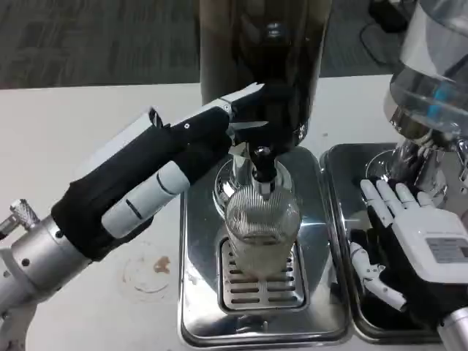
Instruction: Grasp the cup under the faucet to collect the drink, then remove the cup.
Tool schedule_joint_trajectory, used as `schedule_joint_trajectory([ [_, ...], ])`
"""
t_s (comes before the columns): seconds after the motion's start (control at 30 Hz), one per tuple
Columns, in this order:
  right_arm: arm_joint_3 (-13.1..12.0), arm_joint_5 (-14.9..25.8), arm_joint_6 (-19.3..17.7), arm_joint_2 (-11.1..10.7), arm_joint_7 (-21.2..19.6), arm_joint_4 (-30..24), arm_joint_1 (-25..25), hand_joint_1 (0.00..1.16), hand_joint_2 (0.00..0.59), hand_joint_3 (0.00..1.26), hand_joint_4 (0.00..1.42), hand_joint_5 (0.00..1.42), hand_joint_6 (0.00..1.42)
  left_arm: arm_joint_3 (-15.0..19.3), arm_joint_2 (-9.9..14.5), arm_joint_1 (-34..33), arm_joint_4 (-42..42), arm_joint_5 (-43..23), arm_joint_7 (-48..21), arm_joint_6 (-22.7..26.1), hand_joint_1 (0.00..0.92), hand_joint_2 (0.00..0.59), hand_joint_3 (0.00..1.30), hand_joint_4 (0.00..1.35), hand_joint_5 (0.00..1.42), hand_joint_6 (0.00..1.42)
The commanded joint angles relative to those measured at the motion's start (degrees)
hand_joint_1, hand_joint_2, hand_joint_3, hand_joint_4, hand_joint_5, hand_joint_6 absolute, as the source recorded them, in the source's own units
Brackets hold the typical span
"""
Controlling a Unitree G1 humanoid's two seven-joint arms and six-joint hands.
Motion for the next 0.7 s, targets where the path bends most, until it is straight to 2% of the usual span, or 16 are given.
schedule_joint_trajectory([
  [0.03, 0.22, -0.05, 0.37, 0.26, 0.63, -0.67, -0.18, 0.0, 0.533, 0.0, 0.0, 0.0, 0.0, -2.47, 0.65, -0.06, 1.38, 1.95, -2.05, 1.32, 0.0, 0.204, 0.08, 0.0, 0.06, 0.0],
  [0.47, 0.03, -0.23, 1.32, 0.62, 0.46, -1.57, 0.25, 0.0, 0.533, 0.0, 0.0, 0.0, 0.0, -5.04, 2.67, -1.11, 0.4, 3.71, -3.48, 0.9, 0.0, 0.204, 0.07, 0.0, 0.05, 0.0],
  [0.7, -0.55, 0.2, 2.14, 0.92, 0.46, -2.8, 0.95, 0.0, 0.533, 0.0, 0.0, 0.0, 0.0, -6.01, 3.85, -0.83, -2.28, 2.65, -4.0, 2.62, 0.0, 0.214, 0.08, 0.0, 0.05, 0.0],
])
